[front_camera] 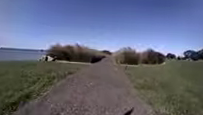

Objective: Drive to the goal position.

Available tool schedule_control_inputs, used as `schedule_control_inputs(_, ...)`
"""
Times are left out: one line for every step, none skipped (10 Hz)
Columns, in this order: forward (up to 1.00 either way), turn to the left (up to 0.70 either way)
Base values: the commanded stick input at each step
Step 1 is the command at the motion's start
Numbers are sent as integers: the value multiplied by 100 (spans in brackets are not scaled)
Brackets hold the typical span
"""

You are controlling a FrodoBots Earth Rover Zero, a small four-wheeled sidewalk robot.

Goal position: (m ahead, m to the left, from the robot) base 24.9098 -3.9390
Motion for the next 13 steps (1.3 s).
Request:
schedule_control_inputs(70, 0)
schedule_control_inputs(70, 0)
schedule_control_inputs(70, 0)
schedule_control_inputs(70, 0)
schedule_control_inputs(70, 0)
schedule_control_inputs(70, 0)
schedule_control_inputs(70, 0)
schedule_control_inputs(70, 0)
schedule_control_inputs(70, 0)
schedule_control_inputs(70, 0)
schedule_control_inputs(70, -12)
schedule_control_inputs(70, 0)
schedule_control_inputs(70, 0)
